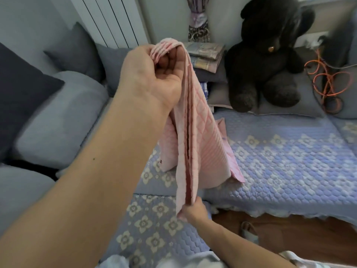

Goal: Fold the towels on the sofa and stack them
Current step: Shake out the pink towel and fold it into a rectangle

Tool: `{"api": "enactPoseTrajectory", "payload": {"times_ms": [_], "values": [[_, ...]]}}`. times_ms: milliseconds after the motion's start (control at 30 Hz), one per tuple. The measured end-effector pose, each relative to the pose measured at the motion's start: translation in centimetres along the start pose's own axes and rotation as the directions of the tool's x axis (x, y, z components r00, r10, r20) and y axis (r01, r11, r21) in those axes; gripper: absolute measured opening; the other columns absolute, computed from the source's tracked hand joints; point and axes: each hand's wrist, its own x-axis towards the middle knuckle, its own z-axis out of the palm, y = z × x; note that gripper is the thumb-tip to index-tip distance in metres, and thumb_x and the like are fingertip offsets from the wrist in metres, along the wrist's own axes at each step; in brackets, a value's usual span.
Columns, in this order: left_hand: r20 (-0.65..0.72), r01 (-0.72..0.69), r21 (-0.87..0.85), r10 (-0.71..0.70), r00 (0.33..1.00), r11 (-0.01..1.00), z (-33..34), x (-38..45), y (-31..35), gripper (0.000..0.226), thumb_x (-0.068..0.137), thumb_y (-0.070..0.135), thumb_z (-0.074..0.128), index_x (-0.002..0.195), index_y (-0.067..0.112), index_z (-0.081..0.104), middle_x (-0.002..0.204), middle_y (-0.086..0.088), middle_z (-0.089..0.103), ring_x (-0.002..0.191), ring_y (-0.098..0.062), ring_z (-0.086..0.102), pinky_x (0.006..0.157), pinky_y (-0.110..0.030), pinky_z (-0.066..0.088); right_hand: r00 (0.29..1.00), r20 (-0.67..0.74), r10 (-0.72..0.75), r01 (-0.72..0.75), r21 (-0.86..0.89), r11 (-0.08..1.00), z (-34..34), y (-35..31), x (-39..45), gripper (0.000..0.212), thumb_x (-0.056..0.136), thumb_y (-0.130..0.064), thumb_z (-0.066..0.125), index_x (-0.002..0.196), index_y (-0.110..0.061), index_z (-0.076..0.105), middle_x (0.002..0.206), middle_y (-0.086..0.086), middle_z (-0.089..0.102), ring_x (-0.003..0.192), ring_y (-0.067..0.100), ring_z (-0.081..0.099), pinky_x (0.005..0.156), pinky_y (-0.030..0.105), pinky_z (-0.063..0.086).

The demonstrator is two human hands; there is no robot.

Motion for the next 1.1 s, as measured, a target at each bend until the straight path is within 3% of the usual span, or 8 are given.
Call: {"api": "enactPoseTrajectory", "payload": {"times_ms": [100,267,400,567,700,800,967,1100], "values": [[0.007,-0.010,-0.009,0.010,1.000,1.000,0.6,0.2,-0.2,0.041,0.095,-0.004,0.036,0.056,0.001,0.049,0.045,-0.008,0.048,0.032,-0.019,0.046,0.070,-0.034,0.054,0.990,-0.136,0.037,-0.006,0.220,0.976,-2.8,1.0,0.1,0.040,0.086,-0.033,0.053,0.124,-0.021,0.056,0.101,0.004,0.068,0.088,0.024,0.066,0.075,0.040,0.058],[0.018,0.003,-0.021,-0.003,1.000,1.000,1.0,0.3,-0.1,0.047,0.094,-0.003,0.035,0.050,0.000,0.049,0.044,-0.008,0.047,0.037,-0.020,0.047,0.077,-0.034,0.054,0.962,-0.230,0.150,-0.032,0.449,0.893,-7.3,0.2,-0.5,0.024,0.100,-0.029,0.052,0.118,-0.018,0.063,0.104,0.005,0.068,0.099,0.027,0.065,0.094,0.047,0.055],[0.026,0.008,0.007,-0.008,1.000,1.000,1.1,0.1,0.5,0.044,0.094,-0.004,0.035,0.052,0.001,0.048,0.045,-0.008,0.047,0.036,-0.019,0.047,0.076,-0.033,0.054,0.933,-0.250,0.260,-0.069,0.584,0.809,-9.7,0.2,0.0,0.014,0.102,-0.033,0.053,0.098,-0.020,0.058,0.094,0.006,0.064,0.083,0.024,0.062,0.063,0.034,0.051],[0.015,-0.060,-0.019,0.060,0.998,0.998,1.0,0.0,3.8,0.042,0.094,-0.005,0.034,0.055,0.003,0.047,0.051,-0.008,0.045,0.051,-0.022,0.045,0.066,-0.034,0.055,0.876,-0.399,0.272,-0.131,0.346,0.929,-10.5,1.7,2.3,0.024,0.097,-0.025,0.054,0.116,-0.011,0.060,0.102,0.011,0.062,0.088,0.030,0.057,0.077,0.035,0.047],[-0.022,-0.213,-0.038,0.213,0.977,0.976,-0.4,-0.2,9.4,0.042,0.091,-0.009,0.033,0.054,0.002,0.050,0.053,-0.010,0.049,0.049,-0.023,0.049,0.062,-0.034,0.053,0.917,-0.138,0.375,-0.230,0.585,0.778,-9.5,1.2,2.5,0.015,0.099,-0.010,0.050,0.108,0.000,0.056,0.112,0.032,0.064,0.063,0.029,0.060,0.053,0.032,0.049],[-0.152,-0.327,-0.061,0.315,0.937,0.943,-4.8,0.0,15.8,0.035,0.077,-0.014,0.039,0.048,0.002,0.053,0.054,-0.011,0.052,0.054,-0.023,0.052,0.061,-0.032,0.052,0.911,-0.249,0.329,-0.104,0.633,0.767,-13.2,-3.4,2.8,0.011,0.093,-0.006,0.059,0.101,0.001,0.059,0.105,0.031,0.066,0.056,0.032,0.063,0.037,0.038,0.053],[-0.418,-0.415,-0.042,0.361,0.833,0.909,-15.5,-1.4,22.2,0.017,0.072,-0.005,0.049,0.062,0.009,0.050,0.049,-0.010,0.046,0.056,-0.010,0.049,0.057,-0.023,0.046,0.670,-0.733,-0.119,0.316,0.137,0.939,-23.8,-21.7,-3.9,0.027,0.087,-0.007,0.054,0.108,0.003,0.068,0.104,0.027,0.065,0.096,0.043,0.063,0.088,0.048,0.056],[-0.447,-0.518,0.067,0.490,0.748,0.853,-17.3,-3.8,24.5,0.027,0.068,-0.006,0.037,0.052,0.007,0.053,0.056,-0.002,0.049,0.048,-0.015,0.050,0.057,-0.023,0.048,0.382,-0.810,-0.445,0.715,-0.046,0.697,-25.3,-35.1,-10.2,0.039,0.079,-0.017,0.043,0.103,-0.009,0.073,0.098,0.010,0.069,0.095,0.026,0.066,0.088,0.039,0.056]]}}
